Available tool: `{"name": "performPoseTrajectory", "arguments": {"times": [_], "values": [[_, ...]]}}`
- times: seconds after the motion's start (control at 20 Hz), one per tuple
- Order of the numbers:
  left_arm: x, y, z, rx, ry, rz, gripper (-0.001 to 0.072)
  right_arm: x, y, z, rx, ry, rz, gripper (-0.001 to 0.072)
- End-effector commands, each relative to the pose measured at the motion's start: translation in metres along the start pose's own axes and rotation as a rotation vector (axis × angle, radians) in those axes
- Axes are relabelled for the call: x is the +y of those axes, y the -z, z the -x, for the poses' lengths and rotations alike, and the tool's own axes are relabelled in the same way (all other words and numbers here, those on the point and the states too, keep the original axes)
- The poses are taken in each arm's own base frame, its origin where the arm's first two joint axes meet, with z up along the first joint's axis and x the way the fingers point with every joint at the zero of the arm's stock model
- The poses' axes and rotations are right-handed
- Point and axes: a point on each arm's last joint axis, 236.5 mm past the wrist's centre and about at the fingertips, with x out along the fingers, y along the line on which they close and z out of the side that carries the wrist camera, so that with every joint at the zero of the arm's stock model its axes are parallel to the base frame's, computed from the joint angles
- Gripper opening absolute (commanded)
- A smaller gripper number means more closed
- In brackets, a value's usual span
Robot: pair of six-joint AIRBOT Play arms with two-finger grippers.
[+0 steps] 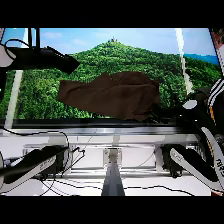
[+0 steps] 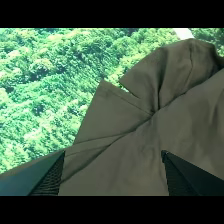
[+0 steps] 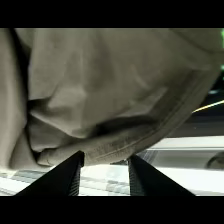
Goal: Fold the clothes and pants, and hang the long-sleeved shirts on hangers.
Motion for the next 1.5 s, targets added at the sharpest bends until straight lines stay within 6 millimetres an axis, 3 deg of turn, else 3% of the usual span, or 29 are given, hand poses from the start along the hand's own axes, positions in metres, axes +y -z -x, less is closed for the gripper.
{"name": "performPoseTrajectory", "arguments": {"times": [0.0,0.15,0.2,0.25,0.3,0.45,0.55,0.7,0.8,0.9,1.0,1.05,1.15,1.35,1.45], "values": [[0.000,0.000,0.000,0.001,0.000,0.000,0.0696,0.003,0.008,-0.012,0.025,0.020,0.010,0.0305],[0.000,0.000,0.000,0.000,0.002,0.002,0.0696,0.009,0.007,-0.021,0.001,0.032,0.059,0.0303],[0.000,0.000,0.000,0.000,0.002,0.002,0.0696,0.013,0.002,-0.022,-0.025,0.027,0.070,0.0231],[0.000,0.000,0.000,0.000,0.002,0.002,0.0696,0.018,-0.003,-0.022,-0.046,0.017,0.076,0.0077],[0.000,0.000,0.000,-0.001,0.002,0.002,0.0696,0.027,-0.009,-0.018,-0.066,-0.005,0.078,0.0013],[0.000,-0.001,0.000,-0.004,0.000,0.003,0.0695,0.074,-0.038,0.010,-0.155,-0.074,0.155,0.0013],[0.001,-0.001,0.000,-0.004,-0.001,0.006,0.0695,0.117,-0.062,0.044,-0.256,-0.129,0.237,0.0013],[0.018,-0.010,0.004,-0.054,-0.041,0.172,0.0695,0.186,-0.094,0.123,-0.468,-0.174,0.425,0.0013],[0.042,-0.013,0.012,-0.090,-0.086,0.270,0.0694,0.217,-0.100,0.183,-0.610,-0.142,0.565,0.0013],[0.070,-0.007,0.022,-0.097,-0.140,0.322,0.0695,0.233,-0.093,0.240,-0.741,-0.079,0.694,0.0013],[0.097,0.011,0.030,-0.055,-0.203,0.347,0.0694,0.237,-0.081,0.274,-0.818,-0.032,0.776,0.0013],[0.106,0.025,0.030,-0.009,-0.223,0.359,0.0694,0.235,-0.075,0.281,-0.830,-0.020,0.793,0.0013],[0.113,0.062,0.019,0.117,-0.218,0.399,0.0694,0.225,-0.067,0.274,-0.781,0.007,0.793,0.0013],[0.093,0.142,-0.037,0.348,-0.101,0.492,0.0672,0.211,-0.067,0.254,-0.695,0.041,0.776,0.0014],[0.075,0.165,-0.065,0.390,0.011,0.524,0.0407,0.207,-0.068,0.249,-0.683,0.047,0.771,0.0014]]}}
